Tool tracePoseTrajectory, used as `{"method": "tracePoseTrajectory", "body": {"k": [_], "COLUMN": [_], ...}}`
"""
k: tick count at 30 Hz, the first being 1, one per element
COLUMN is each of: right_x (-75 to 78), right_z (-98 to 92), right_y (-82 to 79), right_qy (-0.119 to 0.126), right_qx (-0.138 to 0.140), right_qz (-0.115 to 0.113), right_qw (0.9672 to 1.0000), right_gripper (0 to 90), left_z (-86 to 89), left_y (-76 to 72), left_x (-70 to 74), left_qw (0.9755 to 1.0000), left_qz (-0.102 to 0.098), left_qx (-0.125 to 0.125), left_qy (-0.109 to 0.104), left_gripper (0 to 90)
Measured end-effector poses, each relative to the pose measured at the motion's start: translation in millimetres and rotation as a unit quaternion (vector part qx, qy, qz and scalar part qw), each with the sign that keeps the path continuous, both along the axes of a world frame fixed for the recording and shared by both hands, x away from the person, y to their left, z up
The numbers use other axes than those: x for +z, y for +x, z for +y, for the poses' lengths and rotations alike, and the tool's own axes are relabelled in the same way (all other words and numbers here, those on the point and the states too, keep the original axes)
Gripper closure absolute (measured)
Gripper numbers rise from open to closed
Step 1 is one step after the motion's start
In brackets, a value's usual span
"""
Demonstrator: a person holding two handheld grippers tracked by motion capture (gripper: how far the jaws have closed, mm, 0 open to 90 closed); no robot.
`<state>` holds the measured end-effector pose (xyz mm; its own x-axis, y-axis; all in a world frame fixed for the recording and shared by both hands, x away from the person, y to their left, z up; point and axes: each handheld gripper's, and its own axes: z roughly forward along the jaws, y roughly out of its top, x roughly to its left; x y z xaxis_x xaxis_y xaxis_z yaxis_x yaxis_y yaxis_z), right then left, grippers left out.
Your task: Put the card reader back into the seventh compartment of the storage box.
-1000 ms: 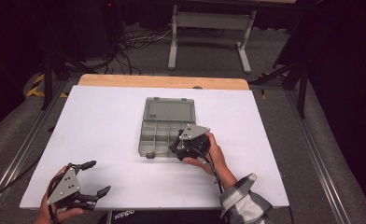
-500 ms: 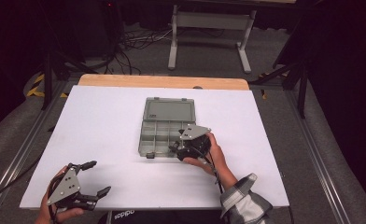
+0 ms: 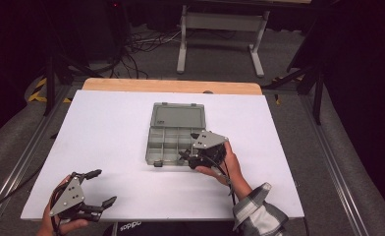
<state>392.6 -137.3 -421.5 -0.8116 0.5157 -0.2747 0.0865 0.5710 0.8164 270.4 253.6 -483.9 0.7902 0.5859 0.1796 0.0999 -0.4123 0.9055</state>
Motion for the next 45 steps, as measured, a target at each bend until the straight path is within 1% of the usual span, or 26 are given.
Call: {"method": "tracePoseTrajectory", "body": {"k": [3,10,12,15,17,22,24,27,28,31,32,34,35,37,39,45], "right_x": [3.9,10.4,12.6,15.0,17.5,21.8,23.3,25.1,26.5,27.6,27.8,28.0,27.9,28.7,29.9,32.1], "right_z": [-0.6,-2.1,-3.1,-4.3,-6.1,-9.3,-10.3,-12.0,-12.7,-12.8,-12.5,-12.8,-13.2,-14.2,-15.3,-17.3], "right_y": [-2.6,-8.7,-10.2,-12.3,-14.2,-18.8,-20.5,-22.3,-24.3,-26.4,-27.3,-28.9,-30.2,-32.2,-33.8,-38.9], "right_qy": [0.007,0.011,0.017,0.019,0.025,0.030,0.033,0.039,0.041,0.044,0.041,0.047,0.054,0.058,0.058,0.056], "right_qx": [0.001,0.000,-0.001,-0.002,-0.006,-0.012,-0.019,-0.019,-0.020,-0.021,-0.023,-0.024,-0.030,-0.042,-0.042,-0.041], "right_qz": [-0.004,-0.018,-0.020,-0.025,-0.026,-0.031,-0.038,-0.039,-0.043,-0.048,-0.051,-0.052,-0.052,-0.063,-0.065,-0.072], "right_qw": [1.0000,0.9998,0.9997,0.9995,0.9993,0.9990,0.9985,0.9983,0.9980,0.9977,0.9976,0.9973,0.9968,0.9955,0.9953,0.9950], "right_gripper": [28.1,27.3,26.5,25.8,23.4,19.4,16.3,16.3,16.0,15.9,15.7,14.9,13.8,12.6,12.3,11.6], "left_z": [-0.5,-1.7,-1.7,-1.9,-1.9,-1.9,-1.9,-2.2,-2.1,-2.2,-2.1,-1.8,-1.7,-1.2,-0.9,-1.2], "left_y": [0.5,-0.1,-0.1,0.3,0.1,1.3,1.3,0.8,0.9,1.2,1.3,2.1,2.2,2.2,2.0,1.6], "left_x": [-0.4,-0.4,-0.3,-0.5,-0.5,-1.3,-1.4,-1.4,-1.4,-1.6,-1.7,-2.1,-2.1,-2.0,-1.9,-1.8], "left_qw": [1.0000,1.0000,1.0000,1.0000,1.0000,1.0000,1.0000,1.0000,1.0000,0.9999,0.9999,1.0000,1.0000,1.0000,1.0000,0.9999], "left_qz": [0.002,0.000,0.000,0.002,0.000,0.002,0.003,0.002,0.002,0.003,0.003,0.004,0.004,0.004,0.005,0.006], "left_qx": [0.000,0.000,0.001,0.000,0.001,0.002,0.002,0.001,0.002,0.002,0.002,0.002,0.002,0.001,0.002,0.001], "left_qy": [0.001,0.002,0.003,0.006,0.006,0.009,0.008,0.009,0.009,0.010,0.009,0.008,0.009,0.006,0.005,0.009], "left_gripper": [8.4,8.4,8.4,8.4,8.5,8.5,8.4,8.5,8.4,8.4,8.4,8.4,8.2,7.9,7.7,7.6]}}
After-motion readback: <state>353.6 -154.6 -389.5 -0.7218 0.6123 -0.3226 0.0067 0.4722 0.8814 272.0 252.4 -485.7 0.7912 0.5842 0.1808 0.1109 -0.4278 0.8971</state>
